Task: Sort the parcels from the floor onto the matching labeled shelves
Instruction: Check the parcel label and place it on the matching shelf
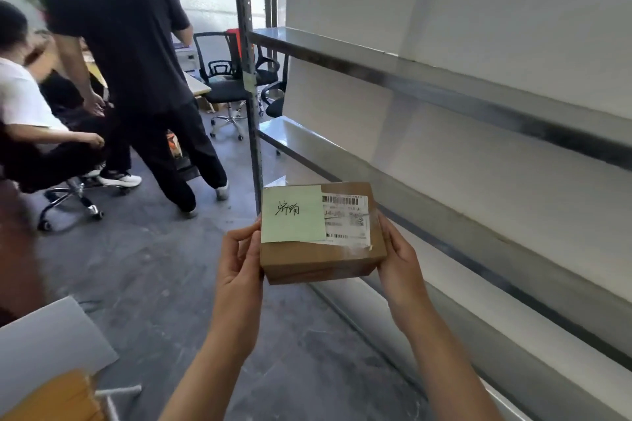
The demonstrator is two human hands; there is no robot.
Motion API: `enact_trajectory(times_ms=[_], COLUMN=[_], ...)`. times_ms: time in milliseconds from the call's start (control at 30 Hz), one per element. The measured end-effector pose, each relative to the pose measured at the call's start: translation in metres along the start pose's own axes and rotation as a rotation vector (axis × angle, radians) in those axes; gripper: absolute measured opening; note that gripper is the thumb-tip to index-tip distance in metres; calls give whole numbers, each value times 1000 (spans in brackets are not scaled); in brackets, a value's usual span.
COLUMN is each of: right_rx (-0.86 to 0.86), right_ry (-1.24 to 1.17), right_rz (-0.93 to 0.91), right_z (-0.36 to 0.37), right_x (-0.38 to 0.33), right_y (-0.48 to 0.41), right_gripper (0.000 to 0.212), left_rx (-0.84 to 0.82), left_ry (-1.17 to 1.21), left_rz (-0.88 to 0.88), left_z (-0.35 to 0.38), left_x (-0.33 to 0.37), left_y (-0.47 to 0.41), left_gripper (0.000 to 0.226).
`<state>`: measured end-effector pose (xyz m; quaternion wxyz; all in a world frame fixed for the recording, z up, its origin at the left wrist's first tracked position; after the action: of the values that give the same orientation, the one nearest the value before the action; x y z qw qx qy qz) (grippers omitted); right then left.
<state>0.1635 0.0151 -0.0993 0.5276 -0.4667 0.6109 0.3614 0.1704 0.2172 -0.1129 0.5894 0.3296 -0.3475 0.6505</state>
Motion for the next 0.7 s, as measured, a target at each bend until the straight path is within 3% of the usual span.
enact_trajectory(times_ms=[367,700], right_rx=[-227,-400], right_ry=[-40,-53], right_rz=[-29,2], right_z=[163,252], right_x=[-6,-3], right_y=[-65,-116], right_gripper=[39,36], left_rx=[215,384], left_ry=[-103,-147], left_rz=[113,162], left_z=[-114,-170], left_x=[57,73], left_y=[-74,-113], left_gripper=[20,22])
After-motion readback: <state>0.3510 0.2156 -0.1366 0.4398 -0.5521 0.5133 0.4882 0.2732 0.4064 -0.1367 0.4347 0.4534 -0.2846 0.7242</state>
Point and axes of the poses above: each hand's wrist, its own y-axis away from the middle knuckle, its own z-axis out of the palm, x = y × z, the point moved 2 cm from there along -y, towards the middle knuckle, and after that the axes turned 13 degrees about y, right-handed, at the moved point
